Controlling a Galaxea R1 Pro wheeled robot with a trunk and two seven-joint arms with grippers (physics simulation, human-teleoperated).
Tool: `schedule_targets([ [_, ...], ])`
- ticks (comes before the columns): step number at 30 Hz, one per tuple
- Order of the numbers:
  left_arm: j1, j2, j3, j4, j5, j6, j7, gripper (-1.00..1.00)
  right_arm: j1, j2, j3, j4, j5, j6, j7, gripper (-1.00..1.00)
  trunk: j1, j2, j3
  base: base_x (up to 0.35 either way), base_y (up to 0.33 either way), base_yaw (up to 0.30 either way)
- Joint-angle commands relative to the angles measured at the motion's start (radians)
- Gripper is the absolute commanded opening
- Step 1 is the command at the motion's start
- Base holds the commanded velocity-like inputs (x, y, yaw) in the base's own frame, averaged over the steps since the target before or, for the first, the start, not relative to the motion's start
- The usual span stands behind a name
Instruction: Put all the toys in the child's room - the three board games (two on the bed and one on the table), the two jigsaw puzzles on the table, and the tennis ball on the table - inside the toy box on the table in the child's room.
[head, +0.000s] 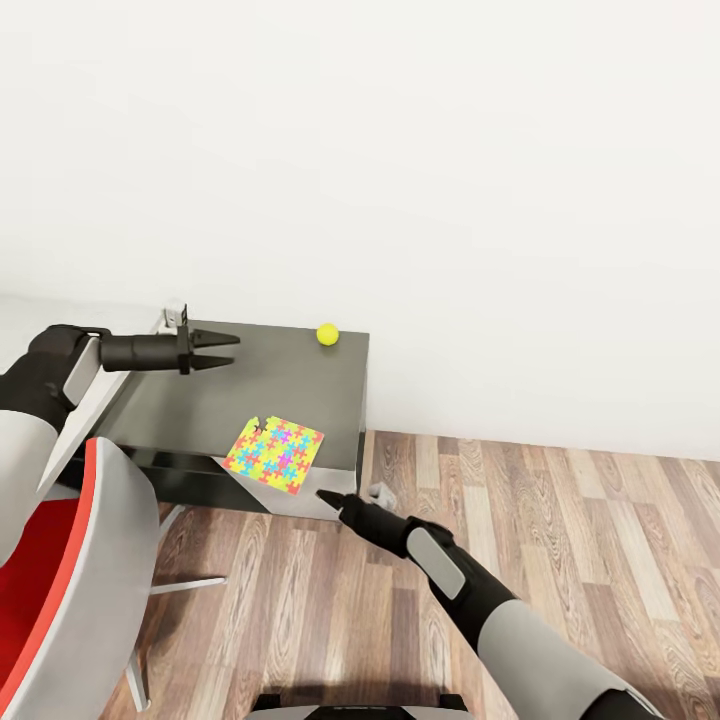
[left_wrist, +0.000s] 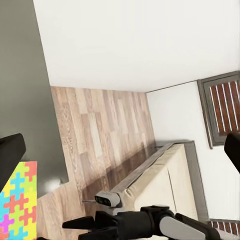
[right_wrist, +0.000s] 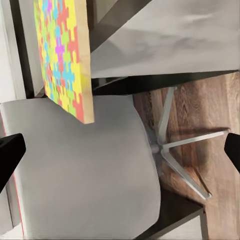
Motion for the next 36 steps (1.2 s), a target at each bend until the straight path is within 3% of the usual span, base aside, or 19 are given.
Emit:
schedule_targets([
  [1,-0.001,0.001,-0.005,0.0,0.002,0.007,-0.008,1.0,-0.001,0.0,0.014,0.001,-0.006,0.002,0.001,1.0,0.001,-0.002,-0.001,0.0,0.0,0.0],
  [8,-0.001,0.004,-0.007,0.0,0.002,0.007,-0.015,1.0,-0.001,0.002,0.054,0.001,-0.006,-0.001,-0.001,1.0,0.001,-0.002,-0.001,0.0,0.0,0.0],
  [36,-0.001,0.005,-0.006,0.0,0.002,0.007,-0.025,1.0,-0.001,0.006,0.058,-0.002,-0.007,-0.016,-0.002,1.0,0.001,-0.002,0.001,0.0,0.0,0.034],
])
